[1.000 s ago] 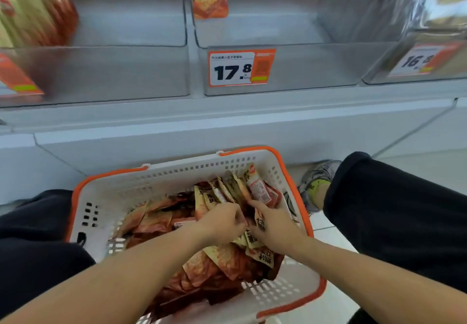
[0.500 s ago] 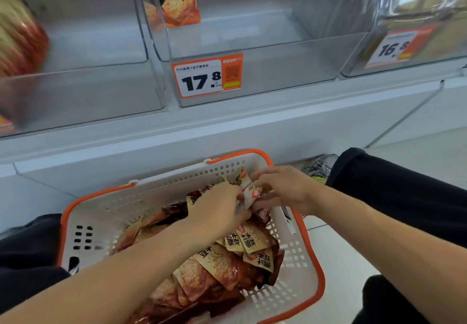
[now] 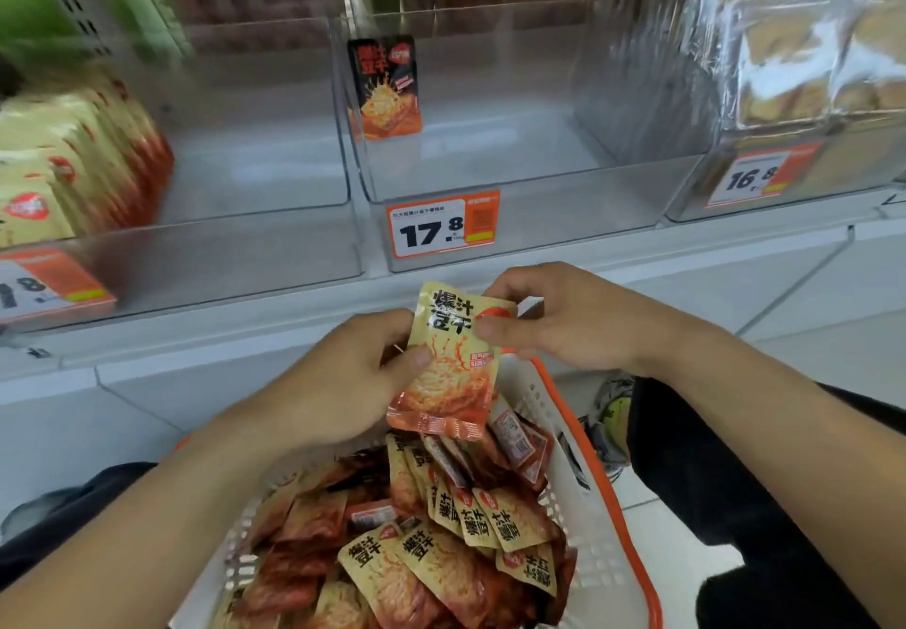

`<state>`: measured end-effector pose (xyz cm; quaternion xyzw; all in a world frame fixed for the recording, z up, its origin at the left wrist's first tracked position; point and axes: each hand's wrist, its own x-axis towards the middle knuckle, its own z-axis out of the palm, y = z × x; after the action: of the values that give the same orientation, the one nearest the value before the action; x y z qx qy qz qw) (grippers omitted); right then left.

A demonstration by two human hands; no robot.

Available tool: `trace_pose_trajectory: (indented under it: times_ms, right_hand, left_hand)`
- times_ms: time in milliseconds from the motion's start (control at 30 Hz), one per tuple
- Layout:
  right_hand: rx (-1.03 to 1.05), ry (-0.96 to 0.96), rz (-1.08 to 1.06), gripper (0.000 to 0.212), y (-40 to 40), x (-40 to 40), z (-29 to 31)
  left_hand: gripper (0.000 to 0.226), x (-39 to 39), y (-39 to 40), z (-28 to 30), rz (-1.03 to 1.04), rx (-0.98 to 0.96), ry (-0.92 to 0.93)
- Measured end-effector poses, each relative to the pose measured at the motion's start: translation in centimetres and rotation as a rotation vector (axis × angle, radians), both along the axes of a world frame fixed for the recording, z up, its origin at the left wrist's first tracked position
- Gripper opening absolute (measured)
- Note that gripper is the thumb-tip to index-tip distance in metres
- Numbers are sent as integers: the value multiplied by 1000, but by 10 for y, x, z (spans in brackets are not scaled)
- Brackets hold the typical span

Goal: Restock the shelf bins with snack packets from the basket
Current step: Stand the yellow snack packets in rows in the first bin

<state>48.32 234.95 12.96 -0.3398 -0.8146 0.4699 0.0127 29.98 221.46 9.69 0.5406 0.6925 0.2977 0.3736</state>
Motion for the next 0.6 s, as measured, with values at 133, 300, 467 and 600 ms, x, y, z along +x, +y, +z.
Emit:
trace_pose_trajectory:
  times_ms: [133,300,467,600]
  right_hand:
    - [-76,236,-76,12,-11,-22,18]
    - [-50,386,-77,19,-26,-61,26]
    - [481,567,174,21,-40,-102,46]
    - [843,784,200,22,-47,-139,61]
  left_hand:
    - [9,-11,-10,26,141,141,-96]
    - [18,-33,-32,44,287,361,52]
    - [40,-62,-56,63,434,617,431]
    - [26,-90,-79,77,526,778,599]
